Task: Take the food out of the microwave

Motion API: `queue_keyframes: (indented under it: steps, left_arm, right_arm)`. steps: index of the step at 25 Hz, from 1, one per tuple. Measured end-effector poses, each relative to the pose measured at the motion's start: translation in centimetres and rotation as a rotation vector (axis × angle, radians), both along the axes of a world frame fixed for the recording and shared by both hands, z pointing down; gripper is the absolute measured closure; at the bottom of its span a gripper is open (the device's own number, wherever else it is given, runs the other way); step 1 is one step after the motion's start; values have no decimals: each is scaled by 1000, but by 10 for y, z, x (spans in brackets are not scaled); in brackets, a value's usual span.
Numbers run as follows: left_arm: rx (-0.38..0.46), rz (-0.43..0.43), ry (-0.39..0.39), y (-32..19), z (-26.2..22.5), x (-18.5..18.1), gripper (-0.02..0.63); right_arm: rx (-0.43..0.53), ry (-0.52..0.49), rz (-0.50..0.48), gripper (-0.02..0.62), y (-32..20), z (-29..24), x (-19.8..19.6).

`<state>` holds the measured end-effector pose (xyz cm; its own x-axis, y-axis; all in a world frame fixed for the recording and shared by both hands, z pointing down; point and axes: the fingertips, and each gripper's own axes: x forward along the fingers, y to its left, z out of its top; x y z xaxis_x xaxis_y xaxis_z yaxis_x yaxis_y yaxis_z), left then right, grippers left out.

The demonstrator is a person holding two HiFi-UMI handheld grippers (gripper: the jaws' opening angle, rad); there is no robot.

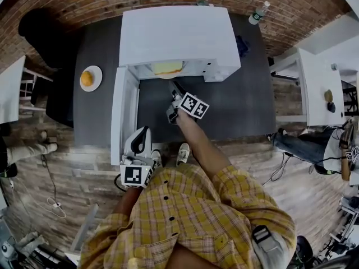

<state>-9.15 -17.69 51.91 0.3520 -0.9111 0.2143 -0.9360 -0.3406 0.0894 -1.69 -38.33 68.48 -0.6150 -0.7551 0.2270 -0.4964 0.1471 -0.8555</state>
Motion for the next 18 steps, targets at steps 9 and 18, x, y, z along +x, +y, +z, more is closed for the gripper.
queue_keyframes:
  steps: [9,18]
  left_arm:
    - [-33,-34,16,3,9,-8,606]
    - [-34,-39,8,4,14,-11,606]
  right_arm:
    - [-129,-259,102,477,-17,17,-5]
    - [-181,-393,185,479,-31,30,-3]
